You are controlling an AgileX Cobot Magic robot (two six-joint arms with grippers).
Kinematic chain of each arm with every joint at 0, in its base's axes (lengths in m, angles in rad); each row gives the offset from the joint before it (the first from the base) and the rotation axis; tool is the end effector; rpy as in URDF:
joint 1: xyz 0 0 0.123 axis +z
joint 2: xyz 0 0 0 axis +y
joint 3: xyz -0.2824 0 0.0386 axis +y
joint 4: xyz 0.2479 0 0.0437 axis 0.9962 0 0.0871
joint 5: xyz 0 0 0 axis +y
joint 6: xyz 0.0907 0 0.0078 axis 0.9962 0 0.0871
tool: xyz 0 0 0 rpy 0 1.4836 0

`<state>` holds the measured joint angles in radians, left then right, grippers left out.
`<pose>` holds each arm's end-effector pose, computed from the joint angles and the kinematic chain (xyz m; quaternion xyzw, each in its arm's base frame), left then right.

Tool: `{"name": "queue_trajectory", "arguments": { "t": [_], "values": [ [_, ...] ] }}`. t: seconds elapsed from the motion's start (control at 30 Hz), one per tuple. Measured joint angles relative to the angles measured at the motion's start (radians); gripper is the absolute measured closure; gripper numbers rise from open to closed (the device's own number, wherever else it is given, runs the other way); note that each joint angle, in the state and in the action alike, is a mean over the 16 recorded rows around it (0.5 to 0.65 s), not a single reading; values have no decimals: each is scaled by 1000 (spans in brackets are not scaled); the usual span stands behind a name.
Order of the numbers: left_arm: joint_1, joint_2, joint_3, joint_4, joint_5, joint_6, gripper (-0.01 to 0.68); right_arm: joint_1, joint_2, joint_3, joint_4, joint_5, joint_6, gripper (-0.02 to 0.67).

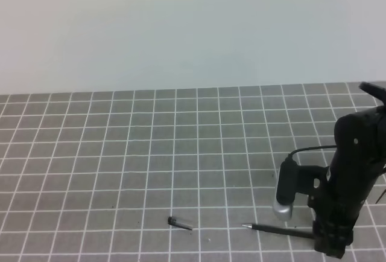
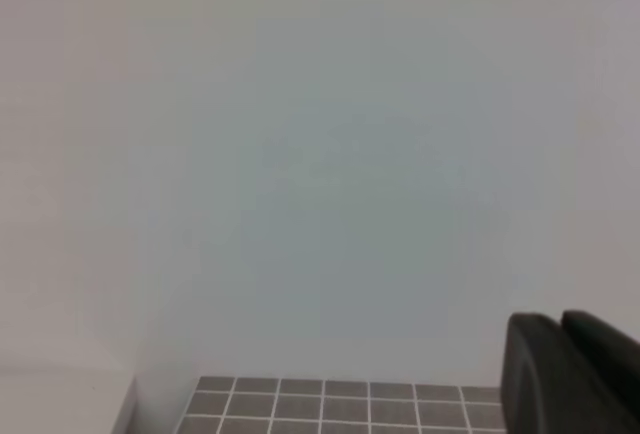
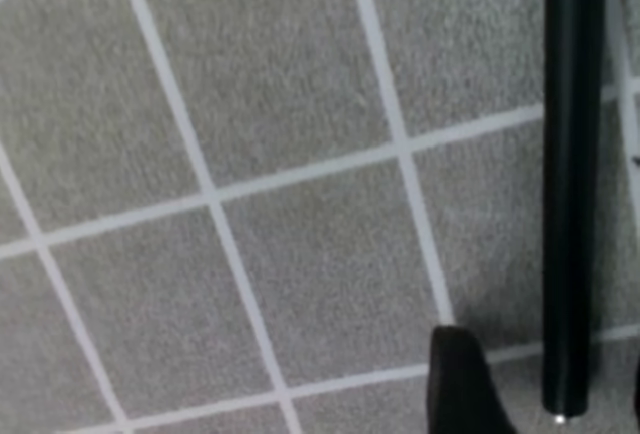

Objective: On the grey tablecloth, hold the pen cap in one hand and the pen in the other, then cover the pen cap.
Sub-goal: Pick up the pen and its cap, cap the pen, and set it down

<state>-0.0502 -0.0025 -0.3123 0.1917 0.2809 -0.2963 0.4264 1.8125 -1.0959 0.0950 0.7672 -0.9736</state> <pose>0.0301 0.0033 0.2905 -0.0402 0.6600 -0.0433 0.7489 0.3039 0.1446 0.1686 -0.6172 0.7812 0.0110 0.0933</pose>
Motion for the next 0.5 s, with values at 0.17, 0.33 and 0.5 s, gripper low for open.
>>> {"name": "queue_trajectory", "arguments": {
  "t": [0.17,0.33,0.5],
  "values": [
    [0,0,0,0,3,0,675,0,8,0,-20,-6,0,326],
    [0,0,0,0,7,0,675,0,9,0,-28,-10,0,386],
    [0,0,0,0,7,0,675,0,9,0,-30,-11,0,481]
  ]
}}
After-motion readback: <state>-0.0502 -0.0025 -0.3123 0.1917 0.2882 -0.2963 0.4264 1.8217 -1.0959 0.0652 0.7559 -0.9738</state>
